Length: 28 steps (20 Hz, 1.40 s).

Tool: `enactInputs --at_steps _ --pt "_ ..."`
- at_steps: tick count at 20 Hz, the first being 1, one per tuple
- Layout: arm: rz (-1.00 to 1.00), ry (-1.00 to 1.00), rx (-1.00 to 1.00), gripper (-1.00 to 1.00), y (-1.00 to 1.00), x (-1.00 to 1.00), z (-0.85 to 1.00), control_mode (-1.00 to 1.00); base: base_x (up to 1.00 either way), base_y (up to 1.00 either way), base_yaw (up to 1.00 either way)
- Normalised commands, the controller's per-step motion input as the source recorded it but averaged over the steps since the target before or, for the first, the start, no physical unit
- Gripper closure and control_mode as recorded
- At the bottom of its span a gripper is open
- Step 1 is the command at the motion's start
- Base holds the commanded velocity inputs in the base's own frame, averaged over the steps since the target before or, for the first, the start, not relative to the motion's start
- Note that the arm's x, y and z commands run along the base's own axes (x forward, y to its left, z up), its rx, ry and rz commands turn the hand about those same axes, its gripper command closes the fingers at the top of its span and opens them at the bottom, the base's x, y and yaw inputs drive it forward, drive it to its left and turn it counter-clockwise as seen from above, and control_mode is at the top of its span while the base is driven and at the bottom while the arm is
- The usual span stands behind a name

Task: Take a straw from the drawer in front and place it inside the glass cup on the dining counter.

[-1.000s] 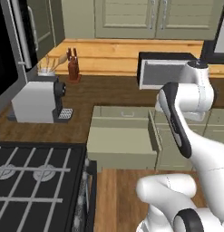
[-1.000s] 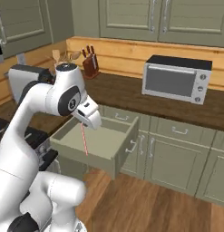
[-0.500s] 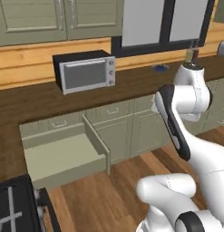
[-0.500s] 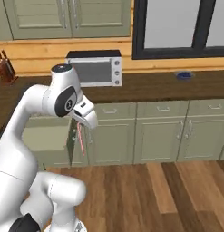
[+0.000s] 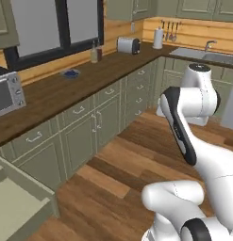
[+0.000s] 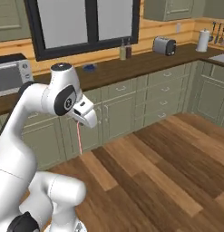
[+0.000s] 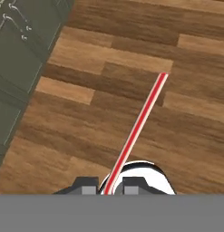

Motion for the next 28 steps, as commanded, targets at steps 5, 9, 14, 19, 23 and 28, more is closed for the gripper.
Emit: enactInputs --at_steps 5,9,14,19,23,28 --pt "0.00 0.00 0.00 1.00 0.00 0.00 0.00 1.00 0.00 -0.58 -0.79" --pt "0.00 0.00 0.00 1.00 0.00 0.00 0.00 1.00 0.00 -0.56 -0.75" --pt "0.00 0.00 0.00 1.00 0.00 0.00 0.00 1.00 0.00 -0.65 -0.68" --pt "0.00 0.00 0.00 1.00 0.00 0.00 0.00 1.00 0.00 -0.77 -0.53" --pt "0.00 0.00 0.00 1.00 0.00 0.00 0.00 1.00 0.17 -0.73 -0.27" --pt "0.00 0.00 0.00 1.00 0.00 0.00 0.00 1.00 0.39 -0.81 -0.03"
